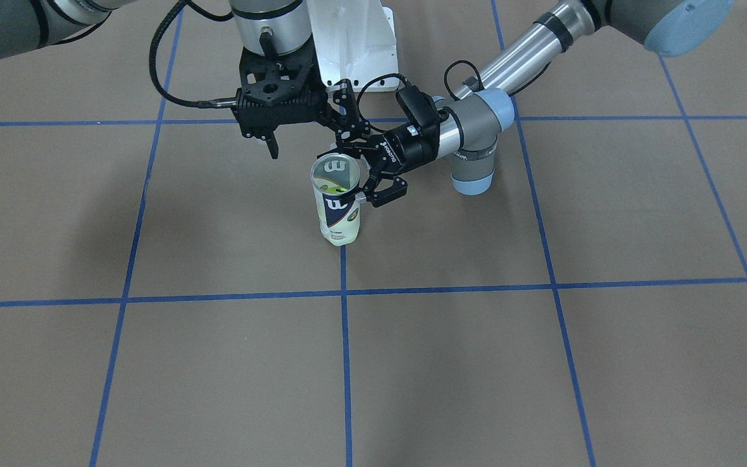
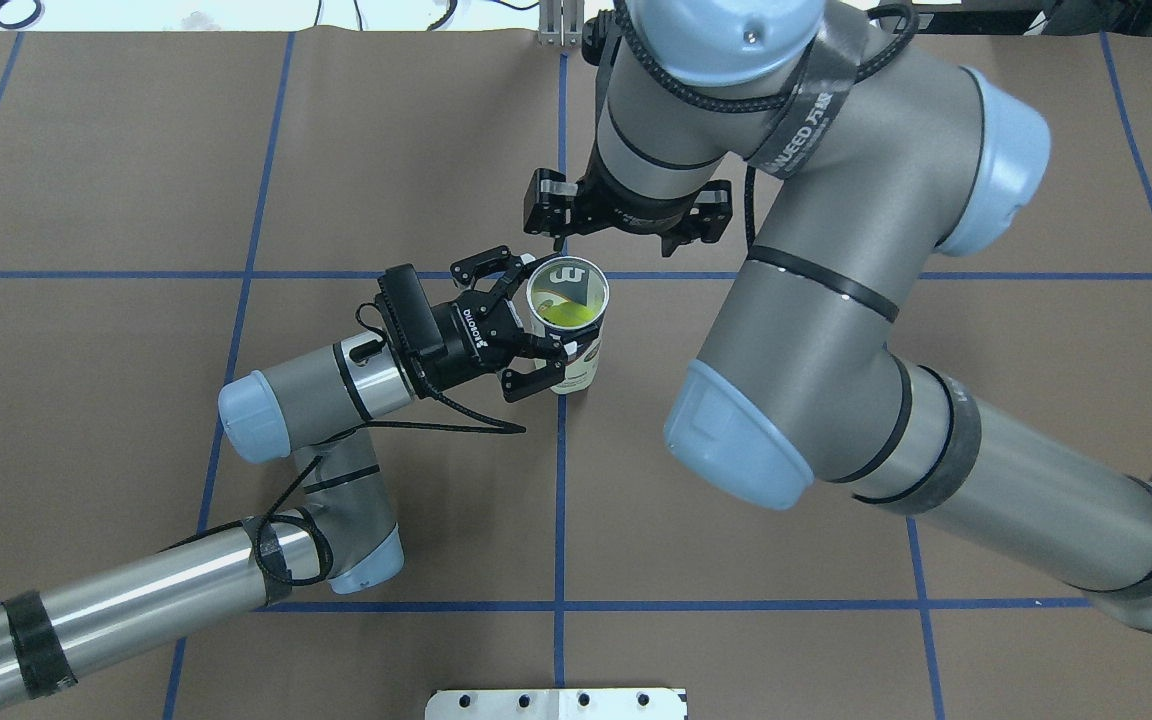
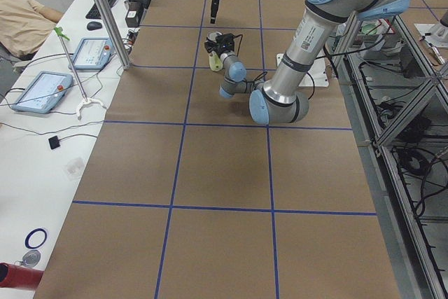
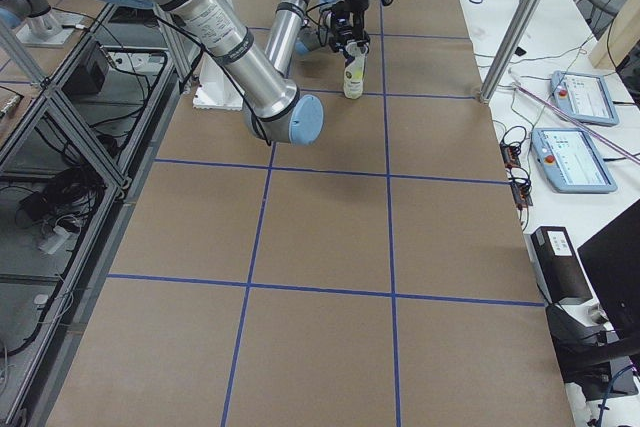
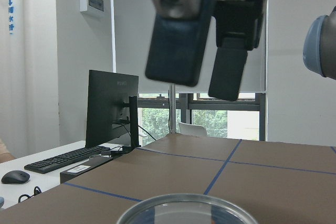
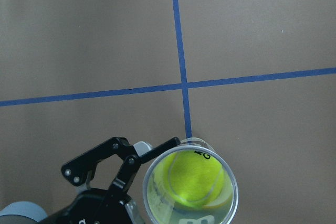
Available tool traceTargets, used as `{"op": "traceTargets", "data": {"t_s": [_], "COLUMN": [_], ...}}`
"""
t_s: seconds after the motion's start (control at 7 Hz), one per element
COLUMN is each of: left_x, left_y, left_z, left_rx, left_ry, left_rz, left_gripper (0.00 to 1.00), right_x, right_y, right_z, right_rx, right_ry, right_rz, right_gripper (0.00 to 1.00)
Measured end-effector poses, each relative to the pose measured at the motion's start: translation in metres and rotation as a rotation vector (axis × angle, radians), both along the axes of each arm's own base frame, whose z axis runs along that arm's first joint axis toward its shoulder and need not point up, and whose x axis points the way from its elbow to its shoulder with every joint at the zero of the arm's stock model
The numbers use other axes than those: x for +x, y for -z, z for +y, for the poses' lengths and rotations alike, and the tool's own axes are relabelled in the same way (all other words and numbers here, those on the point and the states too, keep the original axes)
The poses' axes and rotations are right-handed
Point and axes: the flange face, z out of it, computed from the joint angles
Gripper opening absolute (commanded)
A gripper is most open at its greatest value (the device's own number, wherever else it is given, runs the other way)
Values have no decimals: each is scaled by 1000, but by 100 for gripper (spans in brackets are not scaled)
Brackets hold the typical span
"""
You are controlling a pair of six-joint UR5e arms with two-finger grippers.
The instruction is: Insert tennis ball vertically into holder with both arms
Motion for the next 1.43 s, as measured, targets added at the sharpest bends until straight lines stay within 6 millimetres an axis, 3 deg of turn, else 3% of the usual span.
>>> {"op": "traceTargets", "data": {"t_s": [0.57, 0.86, 1.0, 1.29, 1.43], "left_x": [-18, -35, -47, -89, -122], "left_y": [28, 42, 41, 3, -32], "left_z": [5, 1, -11, -48, -70], "left_rx": [26, 42, 35, -3, -31], "left_ry": [-2, 16, 48, 143, 202], "left_rz": [72, 108, 111, 69, 22], "left_gripper": [99, 99, 99, 99, 99], "right_x": [99, 154, 186, 251, 274], "right_y": [-86, -143, -174, -250, -306], "right_z": [-75, -124, -151, -203, -226], "right_rx": [67, 87, 86, 84, 97], "right_ry": [92, 133, 164, 214, 208], "right_rz": [75, 146, 170, 191, 186], "right_gripper": [100, 100, 100, 100, 100]}}
